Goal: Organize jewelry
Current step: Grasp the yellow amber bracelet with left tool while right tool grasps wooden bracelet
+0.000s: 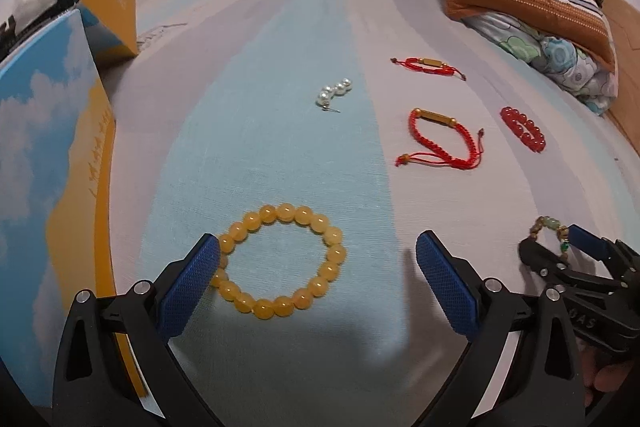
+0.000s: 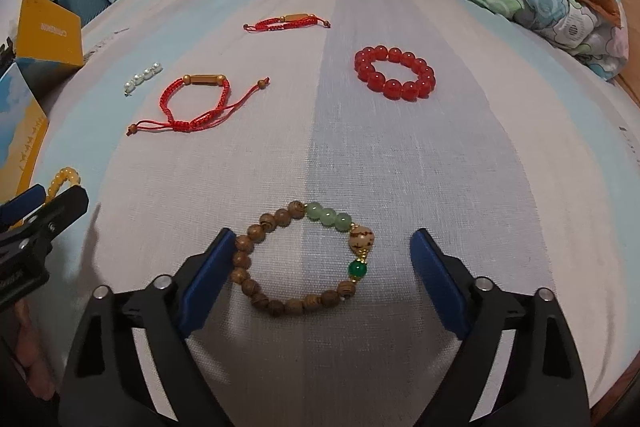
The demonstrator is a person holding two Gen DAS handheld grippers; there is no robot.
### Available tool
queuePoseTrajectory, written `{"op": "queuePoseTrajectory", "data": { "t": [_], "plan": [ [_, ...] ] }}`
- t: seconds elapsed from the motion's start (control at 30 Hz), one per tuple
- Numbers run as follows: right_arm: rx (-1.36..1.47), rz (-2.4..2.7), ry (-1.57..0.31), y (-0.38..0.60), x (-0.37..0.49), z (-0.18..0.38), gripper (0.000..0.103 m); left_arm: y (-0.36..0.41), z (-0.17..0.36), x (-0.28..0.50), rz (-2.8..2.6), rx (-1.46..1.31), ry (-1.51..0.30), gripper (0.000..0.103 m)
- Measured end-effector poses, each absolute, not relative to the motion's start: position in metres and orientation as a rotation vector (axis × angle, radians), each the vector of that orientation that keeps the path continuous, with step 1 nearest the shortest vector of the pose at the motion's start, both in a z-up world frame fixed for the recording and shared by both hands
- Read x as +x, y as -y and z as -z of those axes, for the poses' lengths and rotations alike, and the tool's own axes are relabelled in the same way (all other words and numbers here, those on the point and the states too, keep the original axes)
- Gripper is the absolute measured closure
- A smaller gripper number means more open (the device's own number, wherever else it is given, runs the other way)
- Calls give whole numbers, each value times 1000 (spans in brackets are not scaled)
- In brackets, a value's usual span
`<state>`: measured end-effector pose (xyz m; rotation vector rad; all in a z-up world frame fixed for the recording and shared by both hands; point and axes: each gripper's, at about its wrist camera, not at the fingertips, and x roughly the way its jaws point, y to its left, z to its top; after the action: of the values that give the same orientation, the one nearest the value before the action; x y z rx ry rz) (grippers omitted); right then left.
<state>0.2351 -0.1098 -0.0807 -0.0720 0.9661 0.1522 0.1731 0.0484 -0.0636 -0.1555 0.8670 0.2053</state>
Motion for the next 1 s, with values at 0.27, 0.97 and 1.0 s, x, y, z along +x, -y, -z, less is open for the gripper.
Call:
{"op": "queuePoseTrajectory", "data": {
  "t": [0.27, 0.97, 1.0],
  "plan": [
    [-95, -144, -939, 107, 230, 79, 55, -45, 73, 173, -157, -163, -896, 40],
    [-54, -108, -899, 120, 225, 70, 96, -55, 64, 164, -178, -192, -908, 95],
    [-53, -106, -898, 121, 225, 69, 96, -55, 63, 164, -179, -195, -910, 95]
  ]
}}
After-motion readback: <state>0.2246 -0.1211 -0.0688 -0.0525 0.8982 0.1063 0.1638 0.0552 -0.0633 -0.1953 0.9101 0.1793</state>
